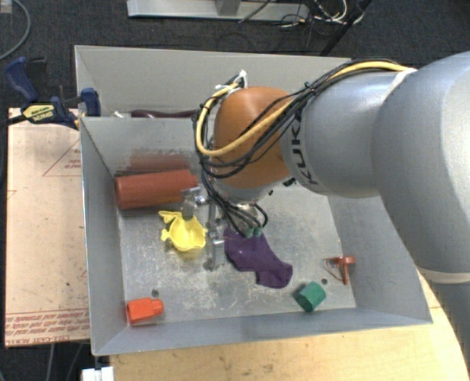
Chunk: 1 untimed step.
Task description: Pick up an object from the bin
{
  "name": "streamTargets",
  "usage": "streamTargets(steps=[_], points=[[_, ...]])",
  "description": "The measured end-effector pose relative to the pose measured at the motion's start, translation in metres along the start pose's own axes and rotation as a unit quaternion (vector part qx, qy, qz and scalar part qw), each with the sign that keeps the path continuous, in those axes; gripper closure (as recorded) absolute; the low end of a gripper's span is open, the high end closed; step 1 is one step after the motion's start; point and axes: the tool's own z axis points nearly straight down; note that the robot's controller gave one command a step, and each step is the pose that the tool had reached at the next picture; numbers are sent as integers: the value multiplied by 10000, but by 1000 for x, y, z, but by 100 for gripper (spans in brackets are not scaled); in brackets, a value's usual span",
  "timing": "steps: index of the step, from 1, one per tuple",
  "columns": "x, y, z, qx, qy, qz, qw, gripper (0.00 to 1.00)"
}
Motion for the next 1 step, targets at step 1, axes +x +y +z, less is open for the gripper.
streamTargets(steps=[1], points=[[-5,-3,15,-11,-41,1224,9925,100]])
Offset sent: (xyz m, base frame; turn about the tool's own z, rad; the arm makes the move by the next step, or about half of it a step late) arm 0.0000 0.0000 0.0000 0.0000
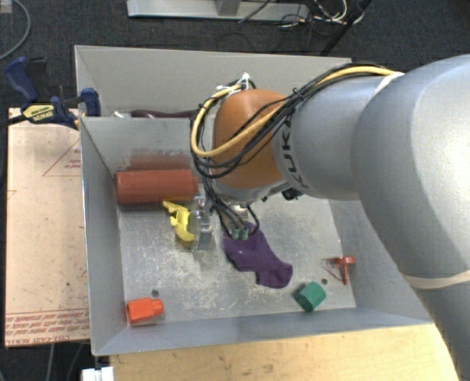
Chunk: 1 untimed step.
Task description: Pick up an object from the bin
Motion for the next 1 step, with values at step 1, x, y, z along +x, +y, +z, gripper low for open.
streamTargets(steps=[1], points=[[0,0,0,-1,0,2,10000,100]])
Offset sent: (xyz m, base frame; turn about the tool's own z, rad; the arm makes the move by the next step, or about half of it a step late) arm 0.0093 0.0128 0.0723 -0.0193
